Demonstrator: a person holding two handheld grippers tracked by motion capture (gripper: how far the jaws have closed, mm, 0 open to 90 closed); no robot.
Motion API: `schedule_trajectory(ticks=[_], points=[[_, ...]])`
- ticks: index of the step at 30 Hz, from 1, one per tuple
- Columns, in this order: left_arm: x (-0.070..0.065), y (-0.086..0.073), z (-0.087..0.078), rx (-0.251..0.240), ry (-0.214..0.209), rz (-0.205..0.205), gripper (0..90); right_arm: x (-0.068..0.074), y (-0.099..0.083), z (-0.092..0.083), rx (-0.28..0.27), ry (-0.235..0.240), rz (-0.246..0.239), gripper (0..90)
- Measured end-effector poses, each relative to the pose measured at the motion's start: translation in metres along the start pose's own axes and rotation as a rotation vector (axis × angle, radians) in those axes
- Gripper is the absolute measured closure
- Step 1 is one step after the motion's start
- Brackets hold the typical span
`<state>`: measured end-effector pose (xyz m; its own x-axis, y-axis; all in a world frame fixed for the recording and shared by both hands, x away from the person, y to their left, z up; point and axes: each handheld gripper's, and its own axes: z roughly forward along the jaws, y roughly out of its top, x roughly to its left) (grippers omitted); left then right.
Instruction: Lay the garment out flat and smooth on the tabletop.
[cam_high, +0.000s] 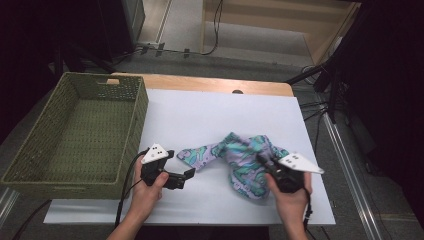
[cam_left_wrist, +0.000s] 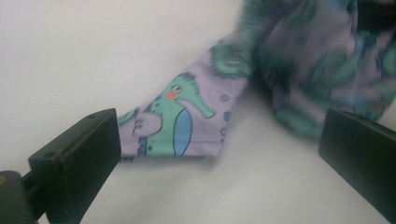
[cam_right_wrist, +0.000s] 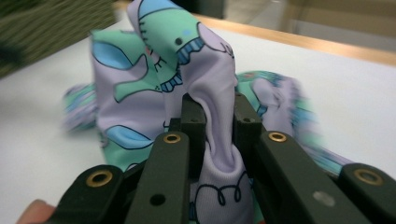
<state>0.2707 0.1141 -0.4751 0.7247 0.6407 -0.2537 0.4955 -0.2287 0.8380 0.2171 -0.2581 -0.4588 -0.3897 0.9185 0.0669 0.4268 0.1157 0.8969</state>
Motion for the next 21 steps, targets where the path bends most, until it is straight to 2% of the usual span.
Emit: schedule_trajectory(ticks=[1,3,4,5,6,7,9,10,12,14,15,17,20,21], points=[[0.000,-0.001,0.001,0.008,0.000,0.004,0.0,-0.014,-0.003,-0.002,0.006,-0.040,0.046,76.3],[0.000,-0.001,0.002,0.012,0.003,0.003,0.0,-0.038,-0.014,0.001,0.079,-0.142,0.101,71.1],[0.000,-0.002,0.004,0.017,0.004,-0.002,0.0,-0.048,-0.019,0.002,0.120,-0.185,0.138,63.5],[0.000,-0.002,0.004,0.022,0.005,0.000,0.0,-0.056,-0.024,0.002,0.135,-0.213,0.180,54.7],[0.000,-0.002,0.004,0.025,0.005,0.001,0.0,-0.062,-0.026,-0.001,0.119,-0.202,0.223,46.7],[0.000,-0.002,0.005,0.025,0.005,0.002,0.0,-0.065,-0.025,-0.004,0.088,-0.175,0.245,37.8],[0.000,-0.003,0.005,0.027,0.004,0.002,0.0,-0.062,-0.018,-0.010,0.042,-0.145,0.237,24.4],[0.001,-0.003,0.006,0.029,0.003,0.002,0.0,-0.057,-0.014,-0.010,0.028,-0.116,0.218,18.3],[0.000,-0.004,0.007,0.034,0.002,0.002,0.0,-0.046,-0.010,-0.003,0.047,-0.049,0.183,9.2],[-0.001,-0.005,0.008,0.041,0.000,0.005,0.0,-0.034,-0.011,0.012,0.104,0.023,0.150,0.0],[-0.002,-0.005,0.008,0.043,-0.001,0.006,0.0,-0.029,-0.013,0.021,0.149,0.015,0.132,0.0],[-0.003,-0.005,0.008,0.047,-0.003,0.012,0.0,-0.021,-0.020,0.038,0.211,-0.063,0.118,0.0],[-0.003,-0.005,0.008,0.050,-0.004,0.012,0.0,-0.020,-0.029,0.058,0.294,-0.171,0.051,0.0],[-0.003,-0.005,0.009,0.052,-0.003,0.010,0.0,-0.020,-0.031,0.062,0.309,-0.180,0.039,0.0]])
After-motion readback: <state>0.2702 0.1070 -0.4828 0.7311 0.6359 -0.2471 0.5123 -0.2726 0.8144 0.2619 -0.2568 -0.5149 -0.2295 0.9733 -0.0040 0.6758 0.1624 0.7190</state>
